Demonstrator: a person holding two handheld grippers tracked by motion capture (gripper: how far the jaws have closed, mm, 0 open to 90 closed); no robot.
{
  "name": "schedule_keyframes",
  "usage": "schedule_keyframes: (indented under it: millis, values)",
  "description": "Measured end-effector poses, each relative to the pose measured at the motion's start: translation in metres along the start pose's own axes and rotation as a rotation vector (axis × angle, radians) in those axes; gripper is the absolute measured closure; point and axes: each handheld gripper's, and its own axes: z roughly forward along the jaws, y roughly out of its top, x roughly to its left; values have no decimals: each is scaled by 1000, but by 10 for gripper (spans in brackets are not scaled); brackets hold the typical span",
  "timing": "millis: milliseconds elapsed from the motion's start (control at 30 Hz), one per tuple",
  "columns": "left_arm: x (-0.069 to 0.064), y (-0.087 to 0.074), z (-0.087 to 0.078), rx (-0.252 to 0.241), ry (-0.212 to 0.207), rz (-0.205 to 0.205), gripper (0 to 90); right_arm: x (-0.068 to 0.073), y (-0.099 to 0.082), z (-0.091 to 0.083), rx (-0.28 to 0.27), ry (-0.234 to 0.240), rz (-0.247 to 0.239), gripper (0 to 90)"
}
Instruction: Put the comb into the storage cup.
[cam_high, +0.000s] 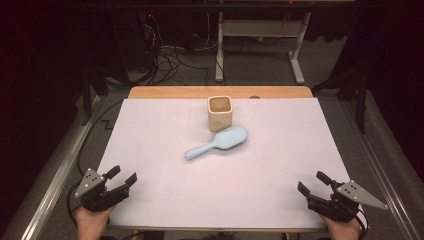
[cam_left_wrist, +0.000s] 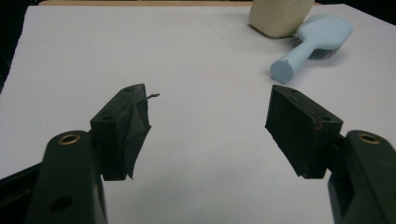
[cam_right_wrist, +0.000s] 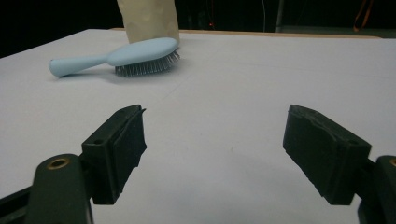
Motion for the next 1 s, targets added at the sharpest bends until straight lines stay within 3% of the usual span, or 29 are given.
schedule_keyframes:
  millis: [333,1000]
  values:
    - [1,0,1,17,1,-3,312,0,0,0,8,8,4,236]
    - [-3,3,-1,-9,-1,5,317,-2,0,0,1,26,15,241]
